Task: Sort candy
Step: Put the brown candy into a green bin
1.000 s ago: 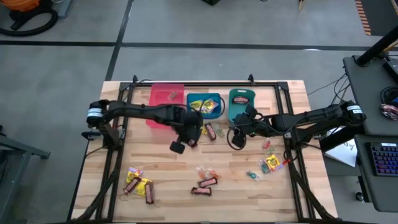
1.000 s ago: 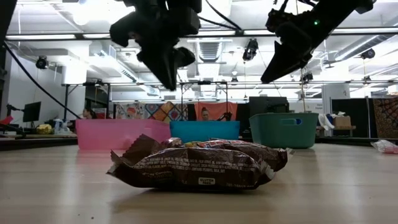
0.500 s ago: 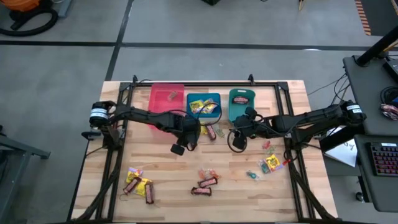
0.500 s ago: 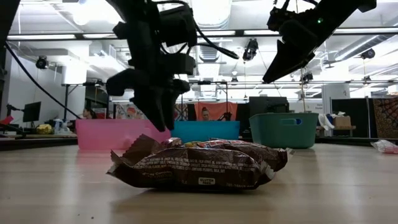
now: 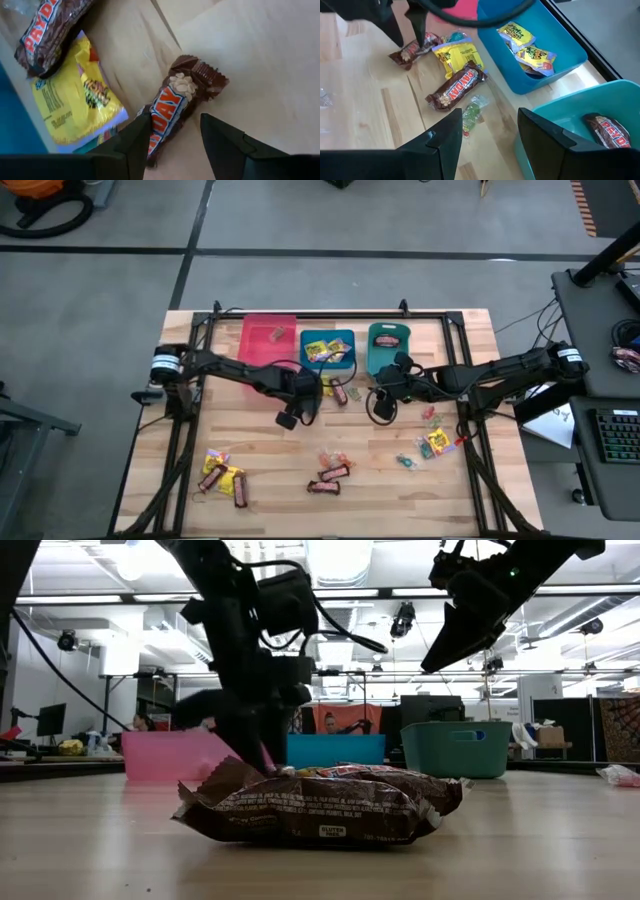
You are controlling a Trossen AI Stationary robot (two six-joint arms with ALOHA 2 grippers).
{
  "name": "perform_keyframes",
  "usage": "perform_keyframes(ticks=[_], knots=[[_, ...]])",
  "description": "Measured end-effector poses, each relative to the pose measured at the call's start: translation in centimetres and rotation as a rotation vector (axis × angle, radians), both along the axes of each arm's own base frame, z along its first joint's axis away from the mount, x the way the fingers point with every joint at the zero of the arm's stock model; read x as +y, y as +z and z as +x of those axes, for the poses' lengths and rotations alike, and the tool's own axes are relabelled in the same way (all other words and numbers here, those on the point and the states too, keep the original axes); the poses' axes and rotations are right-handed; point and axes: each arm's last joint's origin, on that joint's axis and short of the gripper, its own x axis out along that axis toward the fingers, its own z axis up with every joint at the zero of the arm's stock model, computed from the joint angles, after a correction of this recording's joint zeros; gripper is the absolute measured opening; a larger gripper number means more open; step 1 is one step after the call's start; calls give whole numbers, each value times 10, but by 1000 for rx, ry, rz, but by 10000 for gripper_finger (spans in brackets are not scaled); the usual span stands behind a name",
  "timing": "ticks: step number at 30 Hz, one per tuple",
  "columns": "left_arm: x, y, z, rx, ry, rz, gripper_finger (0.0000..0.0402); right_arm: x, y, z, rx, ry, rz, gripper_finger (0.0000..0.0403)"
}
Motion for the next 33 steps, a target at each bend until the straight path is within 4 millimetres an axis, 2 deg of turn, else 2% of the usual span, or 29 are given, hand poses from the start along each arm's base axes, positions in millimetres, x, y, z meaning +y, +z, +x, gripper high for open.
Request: perform_keyframes(ticks=[5,10,19,22,25,33], knots=[[0,-6,3,-4,-3,8,163,0,0,0,-2,-1,1,183],[0,-5,4,1,-4,6,147,0,0,0,-2,-1,1,183],[0,-5,3,4,-2,-3,50,0,0,0,-1,11,12,183],[0,-2,2,-2,-2,-9,32,2,0,1,0,41,39,183],[-1,8,1,-29,-2,-20,28,9,-1,3,-6,93,38,183],[-2,50,13,-288,68,-105,36,36,-17,24,-91,336,-124,183]])
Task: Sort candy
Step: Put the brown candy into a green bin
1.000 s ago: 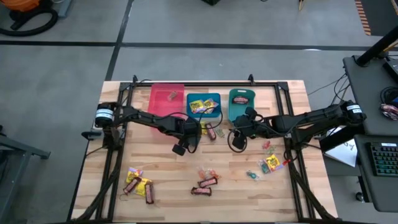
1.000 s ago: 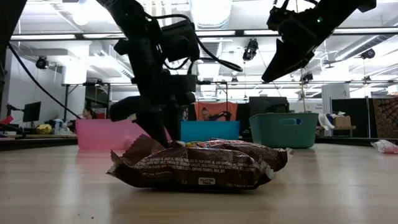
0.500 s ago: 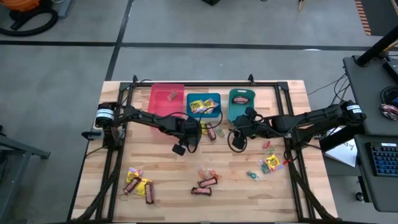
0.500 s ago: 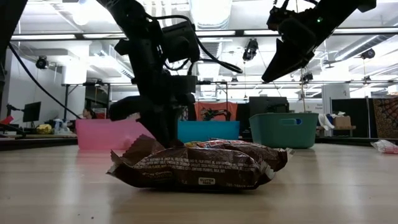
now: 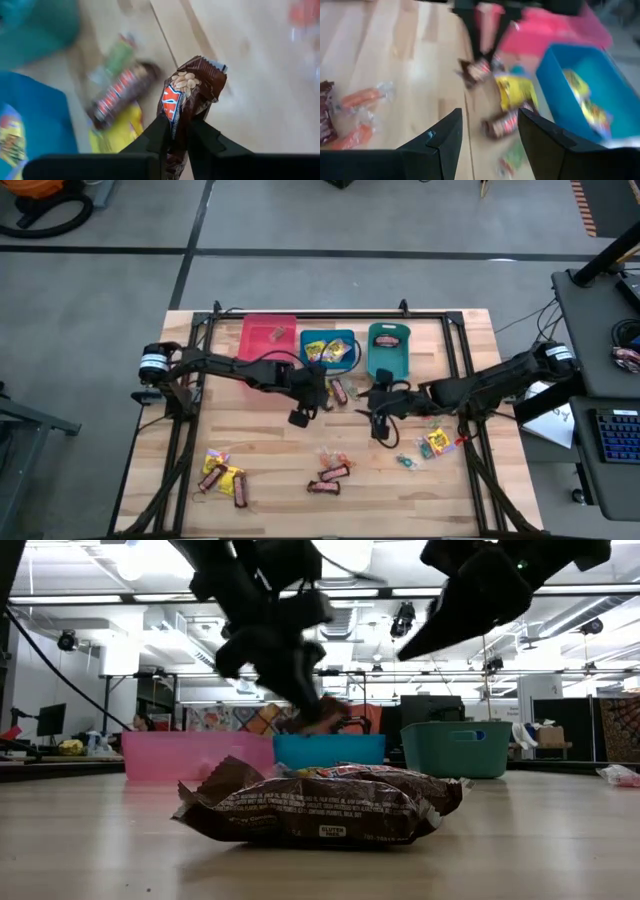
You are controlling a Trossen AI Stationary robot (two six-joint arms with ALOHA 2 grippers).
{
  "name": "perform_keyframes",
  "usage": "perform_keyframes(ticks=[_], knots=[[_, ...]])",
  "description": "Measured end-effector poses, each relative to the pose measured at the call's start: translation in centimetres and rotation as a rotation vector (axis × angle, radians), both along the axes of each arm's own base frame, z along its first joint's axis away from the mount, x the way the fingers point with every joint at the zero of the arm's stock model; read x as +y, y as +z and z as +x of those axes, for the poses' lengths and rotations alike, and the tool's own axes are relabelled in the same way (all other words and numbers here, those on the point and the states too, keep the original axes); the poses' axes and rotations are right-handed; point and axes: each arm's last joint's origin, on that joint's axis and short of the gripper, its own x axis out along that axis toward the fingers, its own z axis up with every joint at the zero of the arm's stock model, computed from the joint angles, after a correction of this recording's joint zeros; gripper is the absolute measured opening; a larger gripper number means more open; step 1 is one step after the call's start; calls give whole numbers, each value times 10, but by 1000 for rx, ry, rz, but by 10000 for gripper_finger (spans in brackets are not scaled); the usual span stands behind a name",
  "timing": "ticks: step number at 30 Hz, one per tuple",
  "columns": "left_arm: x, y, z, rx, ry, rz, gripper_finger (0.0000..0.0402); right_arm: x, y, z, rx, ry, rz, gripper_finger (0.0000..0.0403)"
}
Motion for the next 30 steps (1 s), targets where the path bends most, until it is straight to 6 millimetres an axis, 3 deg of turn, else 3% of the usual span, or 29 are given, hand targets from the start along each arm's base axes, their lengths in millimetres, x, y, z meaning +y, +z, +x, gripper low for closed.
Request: perform_keyframes(ticks=[4,13,23,30], knots=[[0,14,7,-88,56,-43,36,6,-10,14,-34,64,-75,183],[-1,18,9,-107,105,-140,37,8,-28,29,-22,98,-152,183],[-2,19,12,-143,150,-193,37,8,-28,36,-38,73,-218,182],[-3,19,15,-160,151,-198,37,8,-27,36,-36,87,-242,129]])
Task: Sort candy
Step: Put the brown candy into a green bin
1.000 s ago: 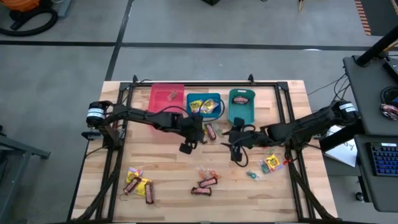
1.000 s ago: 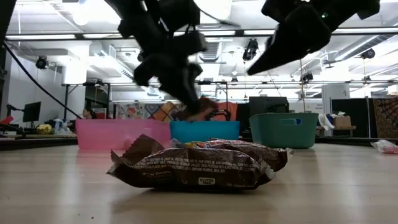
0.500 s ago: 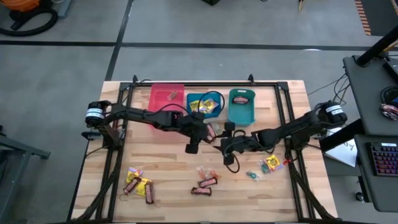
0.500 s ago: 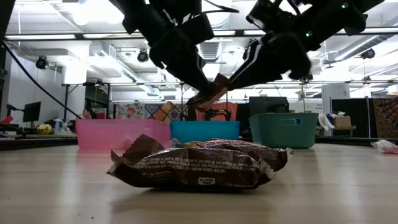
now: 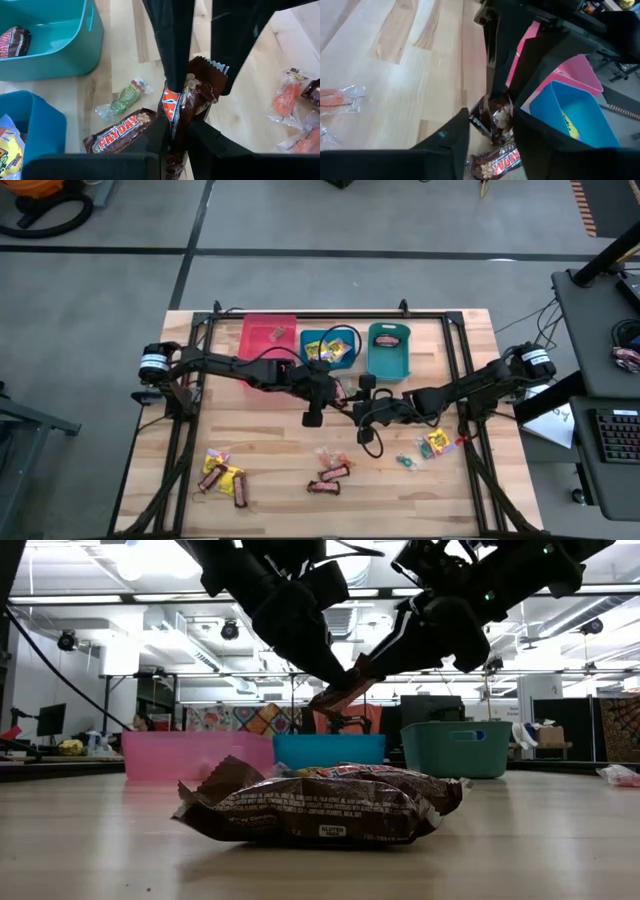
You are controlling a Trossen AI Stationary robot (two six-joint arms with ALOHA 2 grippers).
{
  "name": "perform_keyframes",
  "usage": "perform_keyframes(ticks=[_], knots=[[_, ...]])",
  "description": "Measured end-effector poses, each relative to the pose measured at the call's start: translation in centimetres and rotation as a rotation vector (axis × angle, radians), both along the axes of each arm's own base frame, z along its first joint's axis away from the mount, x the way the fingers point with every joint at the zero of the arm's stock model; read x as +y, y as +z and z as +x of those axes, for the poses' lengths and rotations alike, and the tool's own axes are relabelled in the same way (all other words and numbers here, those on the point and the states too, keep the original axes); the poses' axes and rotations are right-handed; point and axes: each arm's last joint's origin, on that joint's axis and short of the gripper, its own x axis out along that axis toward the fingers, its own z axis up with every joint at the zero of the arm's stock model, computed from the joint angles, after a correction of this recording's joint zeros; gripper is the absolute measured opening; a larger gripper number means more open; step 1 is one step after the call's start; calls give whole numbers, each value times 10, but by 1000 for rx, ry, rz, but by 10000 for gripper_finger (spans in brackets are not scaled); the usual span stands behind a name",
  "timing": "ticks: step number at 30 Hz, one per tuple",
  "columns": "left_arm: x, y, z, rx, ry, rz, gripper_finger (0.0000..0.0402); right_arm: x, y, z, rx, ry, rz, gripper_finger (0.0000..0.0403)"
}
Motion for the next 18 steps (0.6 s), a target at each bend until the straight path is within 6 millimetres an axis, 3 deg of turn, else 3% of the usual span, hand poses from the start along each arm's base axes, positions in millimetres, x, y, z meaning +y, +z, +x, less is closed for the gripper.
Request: perform_keyframes(ticks=[7,12,18], knots=[[-1,0,0,2,-23,-20,37,0,0,0,9,24,-17,20],[-1,1,0,3,-16,-26,43,0,1,-1,8,26,-15,10],[0,2,0,4,-22,-20,98,0,2,-1,4,25,-5,9]])
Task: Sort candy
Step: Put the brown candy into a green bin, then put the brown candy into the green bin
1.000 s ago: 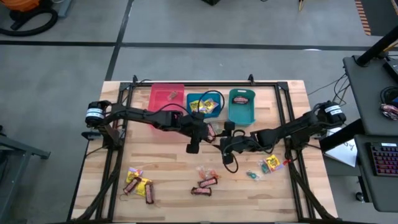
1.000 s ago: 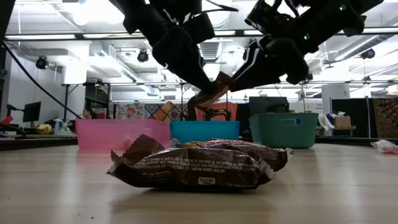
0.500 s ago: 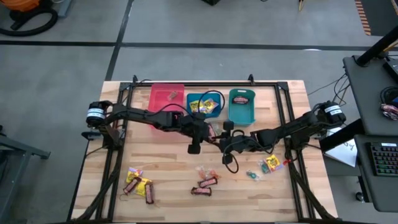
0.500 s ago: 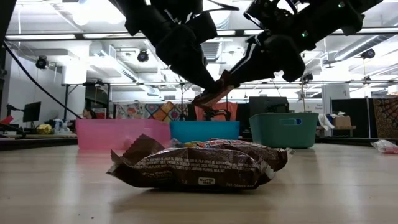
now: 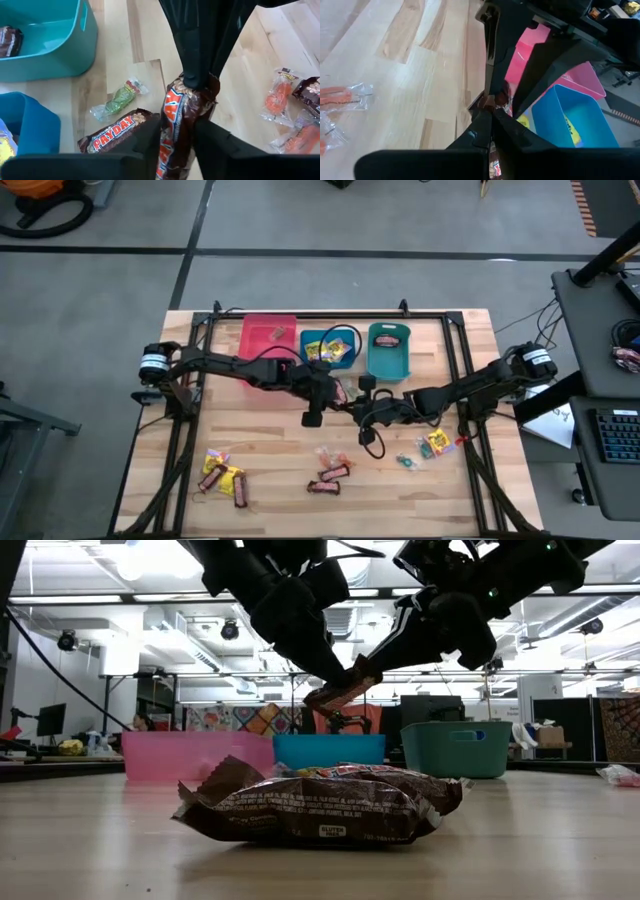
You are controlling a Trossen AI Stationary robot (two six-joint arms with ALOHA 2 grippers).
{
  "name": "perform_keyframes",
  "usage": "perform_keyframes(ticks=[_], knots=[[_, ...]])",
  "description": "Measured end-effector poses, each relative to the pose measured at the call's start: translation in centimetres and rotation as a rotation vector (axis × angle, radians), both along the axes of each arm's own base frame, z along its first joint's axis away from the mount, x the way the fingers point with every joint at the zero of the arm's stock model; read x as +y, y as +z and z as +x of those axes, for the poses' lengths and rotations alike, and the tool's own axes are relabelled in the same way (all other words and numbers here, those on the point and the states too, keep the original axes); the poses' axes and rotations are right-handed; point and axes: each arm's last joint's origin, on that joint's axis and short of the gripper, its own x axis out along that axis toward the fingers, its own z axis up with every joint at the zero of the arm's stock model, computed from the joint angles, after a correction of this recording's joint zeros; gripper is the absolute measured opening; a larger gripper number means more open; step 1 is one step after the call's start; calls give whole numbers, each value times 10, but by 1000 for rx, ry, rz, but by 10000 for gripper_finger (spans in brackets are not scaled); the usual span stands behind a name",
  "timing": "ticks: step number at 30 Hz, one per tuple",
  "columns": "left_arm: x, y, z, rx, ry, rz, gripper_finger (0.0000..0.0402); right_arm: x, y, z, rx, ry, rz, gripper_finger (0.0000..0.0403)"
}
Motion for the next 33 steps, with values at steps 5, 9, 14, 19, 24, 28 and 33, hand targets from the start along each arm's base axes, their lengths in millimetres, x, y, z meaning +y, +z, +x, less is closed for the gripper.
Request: perform_keyframes(ticks=[5,9,14,19,24,28,33], knots=[[0,4,1,6,-24,36,147,-1,6,-3,-13,-6,20,8],[1,6,-1,48,-34,46,170,-2,11,-8,-4,-23,44,8],[6,12,-2,89,-21,46,178,-3,18,-15,2,-41,69,8],[9,12,-5,130,-14,48,178,-5,18,-25,62,-78,108,8],[8,7,-8,155,-13,43,175,-6,7,-33,188,-95,164,9],[8,7,-8,163,-2,33,172,-3,2,-35,253,-70,293,22],[7,4,-9,169,-23,-6,168,-3,-10,-36,319,-145,376,88]])
